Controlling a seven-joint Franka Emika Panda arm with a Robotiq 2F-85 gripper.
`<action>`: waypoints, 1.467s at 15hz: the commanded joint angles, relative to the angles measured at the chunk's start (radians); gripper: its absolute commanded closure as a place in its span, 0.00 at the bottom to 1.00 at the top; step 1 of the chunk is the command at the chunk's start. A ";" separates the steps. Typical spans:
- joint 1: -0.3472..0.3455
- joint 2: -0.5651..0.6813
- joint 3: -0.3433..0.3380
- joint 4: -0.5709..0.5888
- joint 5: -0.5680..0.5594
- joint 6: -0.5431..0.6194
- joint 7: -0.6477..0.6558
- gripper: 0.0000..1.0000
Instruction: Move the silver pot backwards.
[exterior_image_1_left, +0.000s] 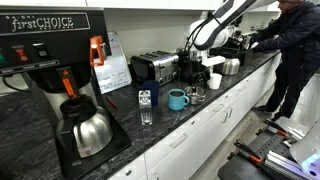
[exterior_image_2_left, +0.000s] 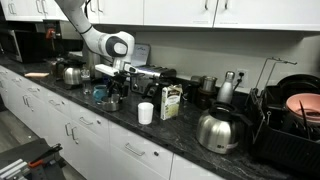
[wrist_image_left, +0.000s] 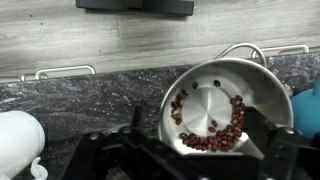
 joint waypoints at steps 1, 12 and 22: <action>0.004 0.055 -0.002 0.044 -0.018 0.026 0.076 0.00; 0.022 0.104 0.000 0.090 -0.009 0.039 0.156 0.75; 0.025 0.097 -0.013 0.095 -0.043 0.029 0.165 0.99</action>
